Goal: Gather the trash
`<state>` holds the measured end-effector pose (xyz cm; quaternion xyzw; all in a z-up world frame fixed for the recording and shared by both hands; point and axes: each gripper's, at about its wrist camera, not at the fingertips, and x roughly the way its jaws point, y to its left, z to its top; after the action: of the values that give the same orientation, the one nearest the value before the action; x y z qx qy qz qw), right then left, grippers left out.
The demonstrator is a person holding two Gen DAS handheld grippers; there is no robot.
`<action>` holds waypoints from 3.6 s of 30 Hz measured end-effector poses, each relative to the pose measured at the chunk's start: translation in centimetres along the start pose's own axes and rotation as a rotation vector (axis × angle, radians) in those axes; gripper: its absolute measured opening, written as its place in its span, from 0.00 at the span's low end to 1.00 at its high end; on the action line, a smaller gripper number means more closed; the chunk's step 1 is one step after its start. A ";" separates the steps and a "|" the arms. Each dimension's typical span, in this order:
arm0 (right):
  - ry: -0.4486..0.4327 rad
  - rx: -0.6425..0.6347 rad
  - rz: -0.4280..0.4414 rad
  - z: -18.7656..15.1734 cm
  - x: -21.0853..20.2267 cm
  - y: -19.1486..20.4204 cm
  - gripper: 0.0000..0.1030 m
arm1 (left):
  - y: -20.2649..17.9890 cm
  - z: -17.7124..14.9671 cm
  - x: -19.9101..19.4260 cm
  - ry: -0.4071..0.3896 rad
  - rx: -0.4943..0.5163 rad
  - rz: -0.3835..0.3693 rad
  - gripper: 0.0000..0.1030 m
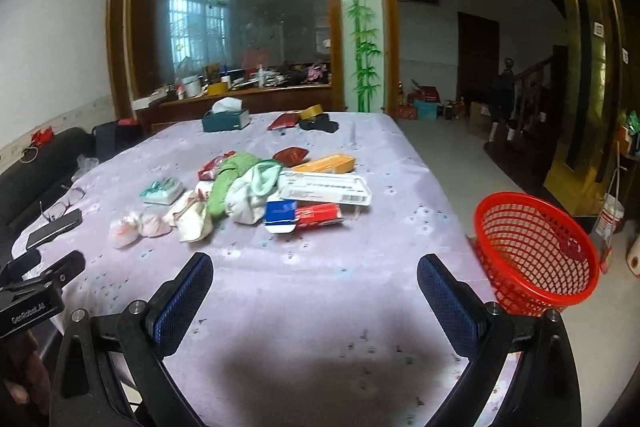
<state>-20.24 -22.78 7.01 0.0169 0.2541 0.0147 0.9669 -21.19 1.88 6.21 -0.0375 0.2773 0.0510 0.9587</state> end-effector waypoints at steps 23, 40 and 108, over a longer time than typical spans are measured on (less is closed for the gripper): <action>0.023 0.039 -0.110 -0.2 0.8 -1.8 1.00 | -3.3 0.5 0.2 -0.034 0.083 -0.037 1.00; 0.045 0.092 -0.137 -0.6 0.7 -4.0 1.00 | -7.4 1.7 -0.6 -0.068 0.164 -0.081 1.00; 0.352 0.208 0.249 4.4 12.3 -2.6 0.64 | 6.0 5.4 9.7 0.230 -0.068 -0.198 0.73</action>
<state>-7.32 -25.02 4.65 0.1449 0.4149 0.1102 0.8915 -10.92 9.11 5.31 -0.1027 0.3786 -0.0389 0.9190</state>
